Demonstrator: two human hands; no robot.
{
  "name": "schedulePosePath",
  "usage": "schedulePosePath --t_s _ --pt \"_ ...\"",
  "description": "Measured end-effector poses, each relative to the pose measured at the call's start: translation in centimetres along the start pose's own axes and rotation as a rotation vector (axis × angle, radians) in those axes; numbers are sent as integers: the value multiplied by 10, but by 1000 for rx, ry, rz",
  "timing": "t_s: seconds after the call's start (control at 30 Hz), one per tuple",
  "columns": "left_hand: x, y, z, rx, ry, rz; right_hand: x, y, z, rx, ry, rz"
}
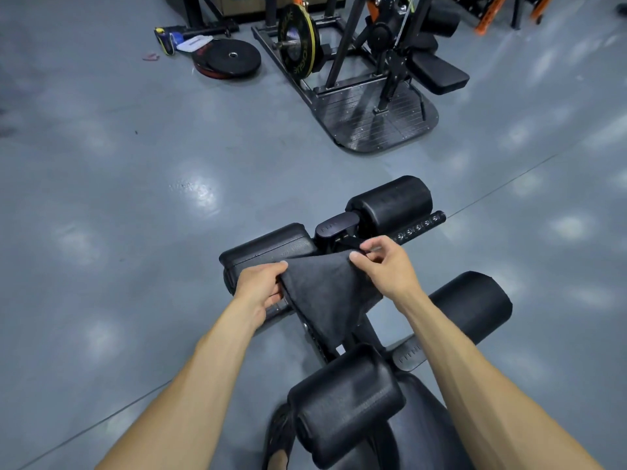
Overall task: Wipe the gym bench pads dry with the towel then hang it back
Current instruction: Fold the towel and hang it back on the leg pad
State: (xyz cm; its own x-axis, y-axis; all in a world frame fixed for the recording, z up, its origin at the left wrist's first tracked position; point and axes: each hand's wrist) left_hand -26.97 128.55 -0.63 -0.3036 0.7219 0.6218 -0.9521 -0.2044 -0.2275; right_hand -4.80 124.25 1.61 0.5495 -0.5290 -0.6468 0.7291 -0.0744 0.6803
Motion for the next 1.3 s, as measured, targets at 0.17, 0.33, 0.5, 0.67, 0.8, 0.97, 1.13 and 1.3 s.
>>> schedulePosePath --t_s 0.17,0.33,0.5,0.67,0.8,0.97,1.13,1.3 --pt "-5 14 -2 -8 31 -336 4 -6 8 -8 -2 251" --pt "-7 15 -3 35 -183 -349 1 -6 10 20 5 199" --pt "-2 10 0 -105 -236 -693 0 -7 14 34 27 206" --pt "-6 10 -8 -107 -17 -733 -4 -15 13 88 105 208" --pt "-2 10 -9 -116 42 -701 -6 -18 8 110 110 286" --pt "-11 18 -12 -116 -127 -578 -5 -16 8 129 106 338" --pt "-9 11 -23 -48 -323 -479 -4 -11 10 145 125 343" --pt "-13 9 -39 25 -322 -390 3 -7 11 158 101 337"
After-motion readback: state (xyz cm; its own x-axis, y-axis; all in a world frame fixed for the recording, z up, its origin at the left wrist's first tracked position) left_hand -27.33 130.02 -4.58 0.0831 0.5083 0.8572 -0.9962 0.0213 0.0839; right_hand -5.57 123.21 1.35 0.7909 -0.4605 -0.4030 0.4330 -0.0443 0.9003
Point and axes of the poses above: each hand's wrist, its own z-axis away from the middle knuckle, its own y-axis out of the back of the hand, x = y × z, and after that the axes turned 14 degrees about z, right-handed
